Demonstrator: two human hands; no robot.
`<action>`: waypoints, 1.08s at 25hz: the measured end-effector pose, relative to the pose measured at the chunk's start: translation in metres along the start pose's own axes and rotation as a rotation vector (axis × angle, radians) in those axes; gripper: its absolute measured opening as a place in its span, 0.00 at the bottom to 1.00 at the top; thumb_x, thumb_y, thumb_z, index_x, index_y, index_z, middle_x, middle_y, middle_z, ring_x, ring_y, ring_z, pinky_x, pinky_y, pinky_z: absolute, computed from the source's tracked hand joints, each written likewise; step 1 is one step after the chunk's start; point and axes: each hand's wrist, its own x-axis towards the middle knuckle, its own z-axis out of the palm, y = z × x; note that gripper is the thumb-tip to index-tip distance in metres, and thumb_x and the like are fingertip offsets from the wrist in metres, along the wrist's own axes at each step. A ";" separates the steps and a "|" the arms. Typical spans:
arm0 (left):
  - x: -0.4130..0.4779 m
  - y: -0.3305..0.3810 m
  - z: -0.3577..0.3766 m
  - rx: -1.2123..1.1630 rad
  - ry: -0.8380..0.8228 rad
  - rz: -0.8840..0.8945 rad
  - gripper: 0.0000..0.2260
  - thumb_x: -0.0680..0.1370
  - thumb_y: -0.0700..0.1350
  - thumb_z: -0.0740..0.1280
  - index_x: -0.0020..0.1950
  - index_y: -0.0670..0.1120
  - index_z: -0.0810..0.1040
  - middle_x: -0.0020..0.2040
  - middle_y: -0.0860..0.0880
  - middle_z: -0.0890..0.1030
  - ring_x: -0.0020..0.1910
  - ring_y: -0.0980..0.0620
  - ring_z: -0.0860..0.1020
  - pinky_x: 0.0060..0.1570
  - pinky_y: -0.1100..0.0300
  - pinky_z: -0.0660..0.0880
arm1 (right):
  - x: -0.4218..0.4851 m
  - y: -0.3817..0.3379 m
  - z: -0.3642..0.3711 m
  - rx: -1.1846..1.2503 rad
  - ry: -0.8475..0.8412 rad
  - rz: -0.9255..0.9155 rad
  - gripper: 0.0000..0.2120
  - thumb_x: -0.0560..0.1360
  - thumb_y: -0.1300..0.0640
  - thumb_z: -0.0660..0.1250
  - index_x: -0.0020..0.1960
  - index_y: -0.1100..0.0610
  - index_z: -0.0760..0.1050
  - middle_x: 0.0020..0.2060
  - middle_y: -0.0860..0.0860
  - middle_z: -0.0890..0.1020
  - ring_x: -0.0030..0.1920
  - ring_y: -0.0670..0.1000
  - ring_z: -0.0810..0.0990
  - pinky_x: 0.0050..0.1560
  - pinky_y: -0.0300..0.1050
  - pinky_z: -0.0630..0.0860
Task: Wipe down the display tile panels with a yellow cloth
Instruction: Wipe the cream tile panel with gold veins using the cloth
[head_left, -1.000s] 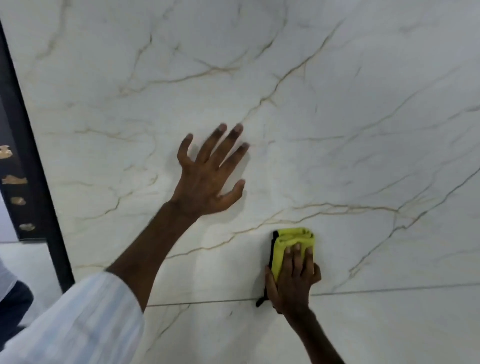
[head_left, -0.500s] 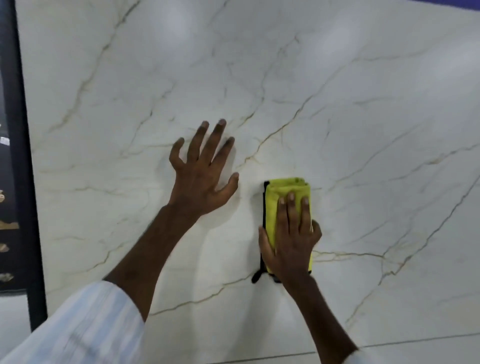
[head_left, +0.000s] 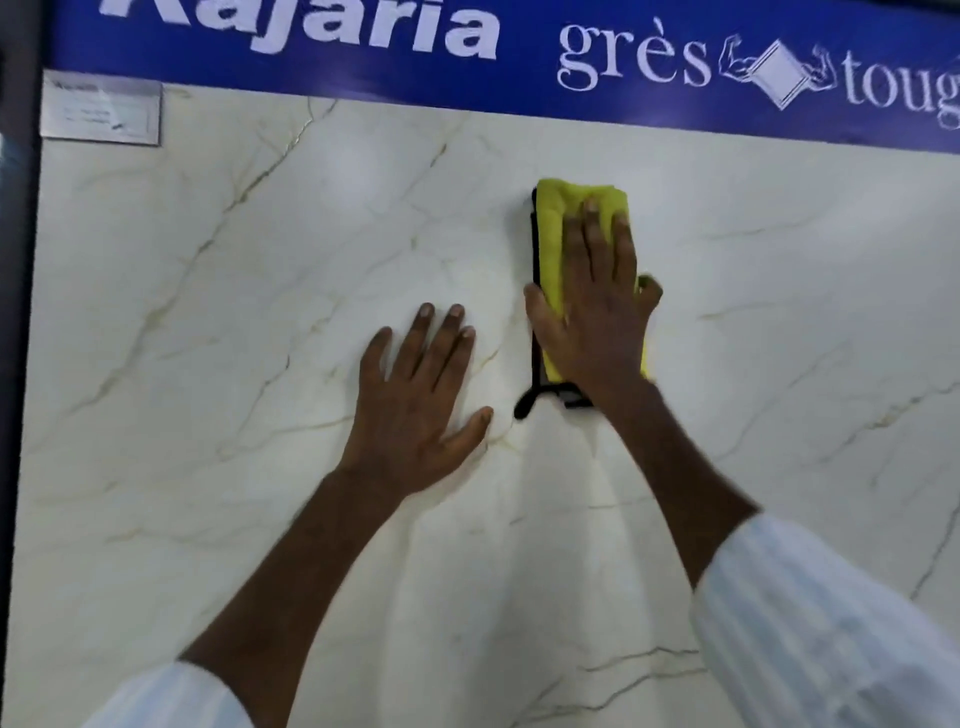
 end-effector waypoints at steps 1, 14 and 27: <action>0.003 -0.002 -0.003 -0.027 0.016 -0.009 0.32 0.81 0.62 0.58 0.78 0.42 0.71 0.83 0.42 0.63 0.82 0.40 0.61 0.73 0.35 0.61 | -0.025 -0.001 -0.004 -0.003 -0.001 -0.003 0.36 0.81 0.39 0.58 0.82 0.57 0.62 0.82 0.56 0.62 0.82 0.60 0.61 0.57 0.61 0.70; 0.033 0.011 0.002 -0.034 -0.009 -0.015 0.36 0.81 0.67 0.57 0.79 0.42 0.70 0.84 0.43 0.60 0.83 0.40 0.58 0.75 0.31 0.57 | 0.140 0.047 0.014 0.022 -0.092 0.027 0.40 0.77 0.35 0.48 0.83 0.55 0.59 0.83 0.52 0.61 0.82 0.59 0.59 0.61 0.67 0.70; 0.022 0.072 0.017 0.086 -0.100 -0.021 0.43 0.80 0.69 0.56 0.81 0.36 0.64 0.84 0.41 0.58 0.83 0.38 0.56 0.76 0.26 0.52 | 0.067 0.078 0.006 0.035 -0.073 -0.052 0.34 0.80 0.39 0.57 0.80 0.58 0.66 0.80 0.57 0.66 0.79 0.63 0.65 0.56 0.64 0.73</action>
